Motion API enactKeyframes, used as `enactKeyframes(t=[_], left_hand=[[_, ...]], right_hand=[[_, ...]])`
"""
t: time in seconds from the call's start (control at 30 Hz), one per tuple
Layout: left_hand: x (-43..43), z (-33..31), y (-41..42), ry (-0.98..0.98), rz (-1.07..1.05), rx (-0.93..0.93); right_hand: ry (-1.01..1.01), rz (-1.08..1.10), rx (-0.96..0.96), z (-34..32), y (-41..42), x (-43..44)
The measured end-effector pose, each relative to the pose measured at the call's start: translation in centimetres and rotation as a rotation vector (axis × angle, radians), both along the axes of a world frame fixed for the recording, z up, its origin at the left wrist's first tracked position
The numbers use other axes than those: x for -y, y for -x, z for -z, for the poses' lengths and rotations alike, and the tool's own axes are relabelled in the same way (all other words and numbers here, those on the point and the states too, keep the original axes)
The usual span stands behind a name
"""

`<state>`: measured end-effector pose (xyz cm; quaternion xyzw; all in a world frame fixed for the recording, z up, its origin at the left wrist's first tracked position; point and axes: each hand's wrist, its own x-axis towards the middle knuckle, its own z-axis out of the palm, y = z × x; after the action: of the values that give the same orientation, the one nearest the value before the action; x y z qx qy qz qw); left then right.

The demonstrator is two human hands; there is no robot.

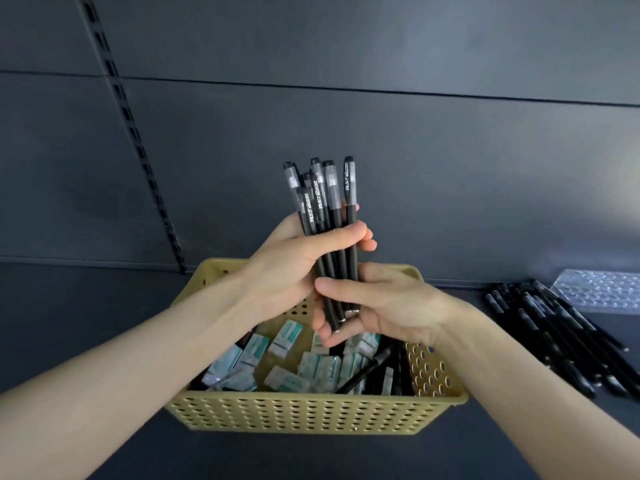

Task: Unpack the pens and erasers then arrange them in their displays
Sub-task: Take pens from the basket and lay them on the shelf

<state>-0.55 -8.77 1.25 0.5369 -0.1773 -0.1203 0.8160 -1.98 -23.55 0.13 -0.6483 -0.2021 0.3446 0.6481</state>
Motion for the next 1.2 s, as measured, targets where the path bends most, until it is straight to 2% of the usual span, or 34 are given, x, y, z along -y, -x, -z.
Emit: enactKeyframes(t=[0.23,0.4,0.5,0.8,0.97,1.07,1.2], left_hand=[[3.3,-2.3,-0.4,0.125,0.005,-0.007],[9.0,-3.3,0.8,-0.029,0.012,0.100],[13.8,-3.1,2.0,-0.107,0.017,0.137],[29.5,1.2,5.3,-0.200,-0.010,0.003],[32.5,3.6,4.0,-0.267,0.009,-0.094],[33.3,5.6,2.2,-0.311,-0.057,-0.182],[33.9,7.1,-0.5,-0.475,-0.080,-0.160]], right_hand=[[-0.086,0.089,0.054,-1.1,1.8,4.0],[-0.102,0.192,0.199,-2.2,3.7,9.8],[-0.107,0.286,0.220,-1.7,5.6,14.3],[-0.083,0.376,0.071,2.0,10.0,29.3],[-0.044,0.416,0.017,4.1,8.6,33.1],[0.064,0.473,-0.005,5.6,6.9,34.1],[0.187,0.490,-0.042,6.8,4.6,34.3]])
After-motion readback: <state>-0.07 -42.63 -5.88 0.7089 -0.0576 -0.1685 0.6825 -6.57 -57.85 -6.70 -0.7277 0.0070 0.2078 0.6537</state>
